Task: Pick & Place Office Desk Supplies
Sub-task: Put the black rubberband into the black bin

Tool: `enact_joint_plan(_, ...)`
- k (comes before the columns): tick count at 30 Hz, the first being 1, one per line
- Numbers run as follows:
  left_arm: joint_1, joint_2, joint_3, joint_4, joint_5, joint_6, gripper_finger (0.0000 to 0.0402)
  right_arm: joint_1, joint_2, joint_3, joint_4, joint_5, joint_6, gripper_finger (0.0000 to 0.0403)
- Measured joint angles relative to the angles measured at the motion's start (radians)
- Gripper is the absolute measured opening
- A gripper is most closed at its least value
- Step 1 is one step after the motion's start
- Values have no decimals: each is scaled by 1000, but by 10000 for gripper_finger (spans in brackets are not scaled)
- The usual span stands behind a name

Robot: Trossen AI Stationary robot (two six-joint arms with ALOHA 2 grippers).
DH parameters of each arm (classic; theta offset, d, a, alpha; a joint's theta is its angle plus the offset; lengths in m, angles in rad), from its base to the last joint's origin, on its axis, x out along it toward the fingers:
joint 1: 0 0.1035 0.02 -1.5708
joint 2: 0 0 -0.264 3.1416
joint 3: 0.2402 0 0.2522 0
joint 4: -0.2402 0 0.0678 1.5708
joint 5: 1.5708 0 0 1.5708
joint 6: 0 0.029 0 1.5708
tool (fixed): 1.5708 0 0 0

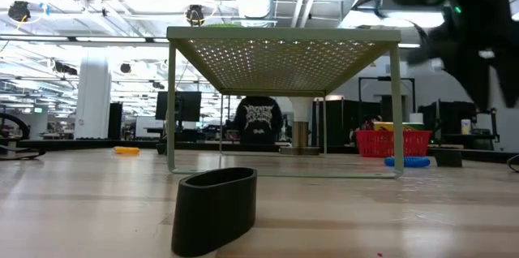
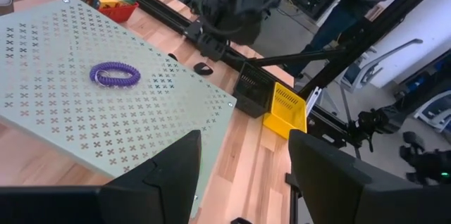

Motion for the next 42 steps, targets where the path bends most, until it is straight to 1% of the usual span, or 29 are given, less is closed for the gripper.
enact_joint_plan(3,0,0,0,0,0,-6,210,12,0,-66,19,-44,-15,160)
enact_joint_plan(7,0,0,0,-1,0,-6,210,40,0,-143,144,-82,-7,160)
enact_joint_plan(12,1,0,0,-1,0,-7,210,58,0,-206,237,-81,49,160)
enact_joint_plan(16,1,0,0,1,0,-8,210,59,0,-256,280,-80,48,159)
enact_joint_plan(20,1,0,0,15,1,-8,210,59,-4,-307,370,-77,44,158)
enact_joint_plan(23,1,0,0,23,1,-9,210,60,-4,-315,394,-57,29,138)
enact_joint_plan(25,1,0,0,26,1,-10,210,60,-4,-312,401,-41,18,105)
enact_joint_plan(28,1,0,0,33,1,-10,210,74,-1,-293,405,2,12,30)
enact_joint_plan(29,1,0,0,35,1,-10,210,81,0,-282,407,41,11,16)
enact_joint_plan(34,1,0,0,37,1,-9,210,118,0,-180,382,127,26,5)
enact_joint_plan(39,1,0,0,37,2,-9,210,171,0,23,247,234,37,3)
enact_joint_plan(42,1,0,0,37,2,-8,210,212,0,147,159,255,43,3)
